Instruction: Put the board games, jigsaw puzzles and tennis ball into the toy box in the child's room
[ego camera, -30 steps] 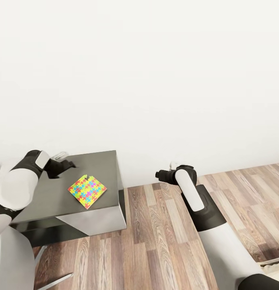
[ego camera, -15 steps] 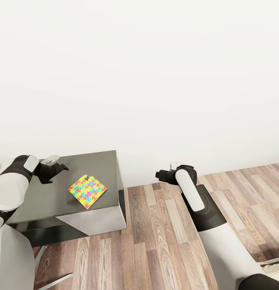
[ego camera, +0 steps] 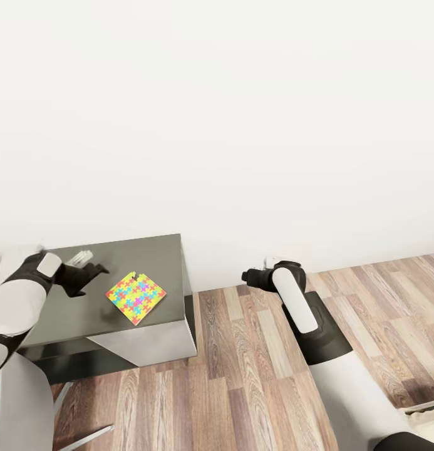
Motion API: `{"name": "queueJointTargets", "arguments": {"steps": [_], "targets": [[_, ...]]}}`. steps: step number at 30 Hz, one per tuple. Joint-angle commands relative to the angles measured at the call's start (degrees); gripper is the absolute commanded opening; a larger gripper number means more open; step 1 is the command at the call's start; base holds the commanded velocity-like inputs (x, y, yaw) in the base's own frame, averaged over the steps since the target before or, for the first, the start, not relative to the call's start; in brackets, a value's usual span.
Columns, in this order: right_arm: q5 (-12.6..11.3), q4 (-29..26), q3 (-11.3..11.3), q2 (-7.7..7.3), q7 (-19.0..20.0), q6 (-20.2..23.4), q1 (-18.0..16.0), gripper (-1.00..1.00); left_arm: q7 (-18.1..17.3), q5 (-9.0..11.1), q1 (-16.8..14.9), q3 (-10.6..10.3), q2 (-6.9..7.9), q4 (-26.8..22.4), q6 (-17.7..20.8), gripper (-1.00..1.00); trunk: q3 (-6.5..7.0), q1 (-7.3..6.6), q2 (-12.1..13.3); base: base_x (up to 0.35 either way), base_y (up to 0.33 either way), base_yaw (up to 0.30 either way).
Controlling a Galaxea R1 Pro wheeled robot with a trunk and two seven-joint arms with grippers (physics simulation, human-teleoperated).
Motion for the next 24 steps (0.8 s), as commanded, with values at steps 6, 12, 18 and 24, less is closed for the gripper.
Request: {"name": "queueJointTargets", "arguments": {"steps": [6, 12, 18, 24], "targets": [[-0.4, -0.1, 0.0, 0.05, -0.6, 0.2, 1.5, 1.0, 1.5, -0.4, 0.6, 2.3, -0.8, -0.1, -0.7, 1.0, -0.1, 0.03, -0.1, 0.0, 0.0, 0.0], [-0.4, -0.1, 0.0, 0.03, -0.5, 0.2, 1.9, 1.0, 7.4, -0.2, 1.0, 3.1, -1.42, 0.0, -3.5, 1.0, -0.1, 0.03, -0.1, 0.0, 0.0, 0.0], [-0.4, -0.1, 0.0, 0.01, -0.4, 0.2, 2.0, 1.0, 12.4, 0.1, 1.1, 4.7, -1.96, 0.0, -5.1, 1.0, -0.1, 0.03, -0.1, 0.0, 0.0, 0.0], [-0.5, -0.1, 0.0, -0.04, -0.3, 0.2, 2.0, 1.0, 13.7, 0.2, 1.1, 5.8, -2.18, 0.0, -5.5, 1.0, -0.29, 0.03, -0.1, 0.0, 0.0, 0.0]]}}
